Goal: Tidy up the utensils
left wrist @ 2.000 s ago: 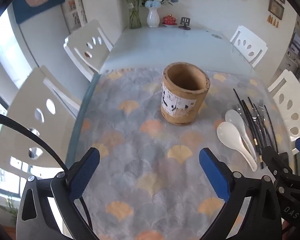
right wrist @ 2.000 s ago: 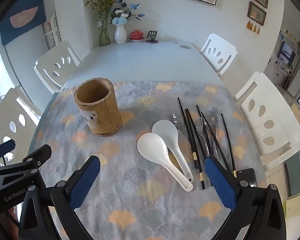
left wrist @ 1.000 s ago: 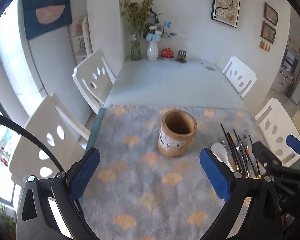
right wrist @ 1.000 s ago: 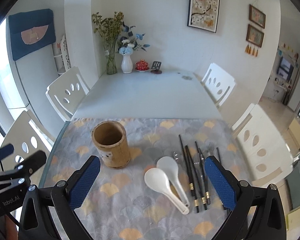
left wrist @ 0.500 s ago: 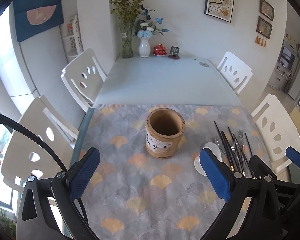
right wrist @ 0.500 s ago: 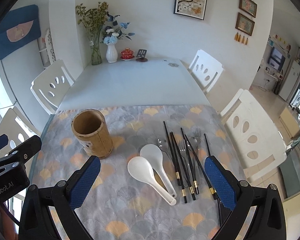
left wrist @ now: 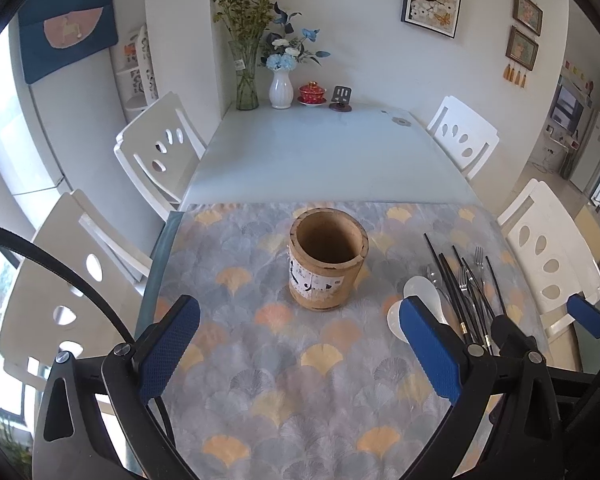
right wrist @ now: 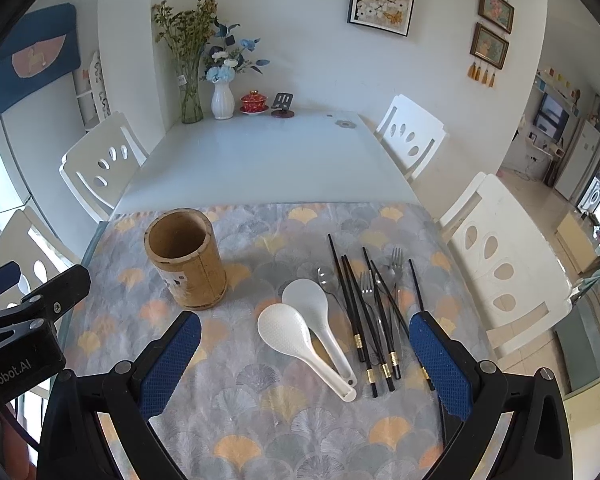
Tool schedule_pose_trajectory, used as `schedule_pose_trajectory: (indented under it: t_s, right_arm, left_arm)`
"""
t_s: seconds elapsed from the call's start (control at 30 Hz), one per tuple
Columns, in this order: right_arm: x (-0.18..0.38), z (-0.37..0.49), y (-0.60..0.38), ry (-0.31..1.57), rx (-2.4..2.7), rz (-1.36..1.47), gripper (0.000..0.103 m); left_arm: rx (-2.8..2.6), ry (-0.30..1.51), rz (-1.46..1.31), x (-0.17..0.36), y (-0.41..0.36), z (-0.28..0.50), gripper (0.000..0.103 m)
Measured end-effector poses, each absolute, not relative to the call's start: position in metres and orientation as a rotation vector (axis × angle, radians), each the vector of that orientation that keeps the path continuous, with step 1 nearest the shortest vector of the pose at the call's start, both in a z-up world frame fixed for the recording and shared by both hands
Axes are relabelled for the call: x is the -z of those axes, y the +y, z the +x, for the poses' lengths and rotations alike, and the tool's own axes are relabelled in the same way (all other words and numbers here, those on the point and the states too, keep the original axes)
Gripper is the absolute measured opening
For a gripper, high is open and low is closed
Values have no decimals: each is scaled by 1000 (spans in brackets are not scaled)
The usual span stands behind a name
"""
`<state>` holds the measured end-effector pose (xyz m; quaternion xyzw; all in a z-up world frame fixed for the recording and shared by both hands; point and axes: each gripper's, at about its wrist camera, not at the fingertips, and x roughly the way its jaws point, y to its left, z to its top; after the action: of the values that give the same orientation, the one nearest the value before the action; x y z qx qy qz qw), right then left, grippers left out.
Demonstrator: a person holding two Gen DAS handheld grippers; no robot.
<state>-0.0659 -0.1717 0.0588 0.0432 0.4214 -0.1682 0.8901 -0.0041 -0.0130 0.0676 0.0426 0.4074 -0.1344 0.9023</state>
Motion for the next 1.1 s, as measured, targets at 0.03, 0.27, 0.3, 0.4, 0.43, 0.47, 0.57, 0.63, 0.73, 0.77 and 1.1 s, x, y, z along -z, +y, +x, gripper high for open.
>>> schedule_pose_trajectory:
  t_s: [0.03,0.27,0.3,0.4,0.43,0.47,0.57,0.63,0.73,0.77,1.1]
  right_arm:
    - [-57,-65,-172,885,345,96,103]
    - [-50,-61,-170,922,350,122,103]
    - [-50,-62,-169,920,350,122,103]
    - [-52,-61,-167,910,361,111,103]
    - [-52,-60,-167,910,364,108,103]
    - [-52,-60,-167,910,367,107,103]
    - [-51,-60,-170,917,386,115,103]
    - [-48,-60,-172,924,393,128,103]
    - [-44,-57,-172,942,394,142,103]
    - [-42,-56,-171,953,388,149,103]
    - [-19,-48,-171,980,397,187,103]
  left_arm:
    - [280,843,89,-68,-12,-4,100]
    - [288,825,80,-71,-2,-3,100]
    - [293,823,74,-72,0,-2,100]
    - [321,820,48,-74,6,0,100]
    - [319,813,49,-75,7,0,100]
    - [318,809,53,-75,8,1,100]
    - [321,802,62,-76,10,2,100]
    - [327,801,62,-77,11,4,100]
    - [333,797,63,-77,14,6,100]
    - [331,795,63,-78,15,7,100]
    - [346,755,39,-60,34,16,100]
